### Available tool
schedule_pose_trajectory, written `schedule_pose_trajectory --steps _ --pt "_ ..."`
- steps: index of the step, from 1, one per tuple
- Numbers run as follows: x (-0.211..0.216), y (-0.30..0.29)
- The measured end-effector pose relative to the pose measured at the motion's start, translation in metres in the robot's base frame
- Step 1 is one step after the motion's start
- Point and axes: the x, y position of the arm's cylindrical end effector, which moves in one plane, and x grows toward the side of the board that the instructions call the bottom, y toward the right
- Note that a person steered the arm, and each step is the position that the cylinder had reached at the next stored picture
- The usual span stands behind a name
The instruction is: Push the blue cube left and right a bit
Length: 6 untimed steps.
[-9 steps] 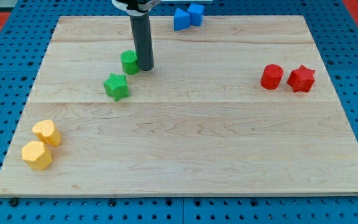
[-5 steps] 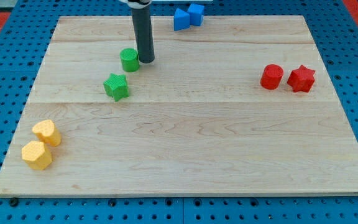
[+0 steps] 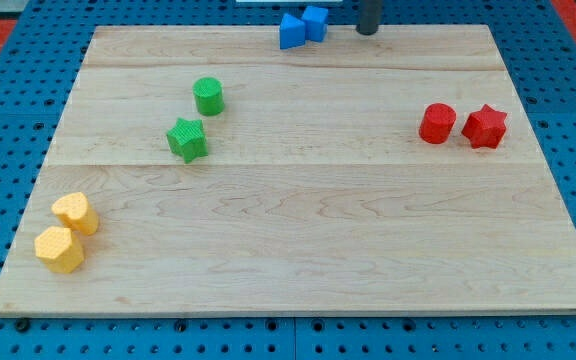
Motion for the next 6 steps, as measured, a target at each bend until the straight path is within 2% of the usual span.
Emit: schedule_pose_trajectory --steps 1,2,3,4,6 --pt "0.0 -0.034" --pt "0.025 -0.1" --pt "0.087 -0.134" --pt "0.108 -0.165" --pt "0.003 -0.165"
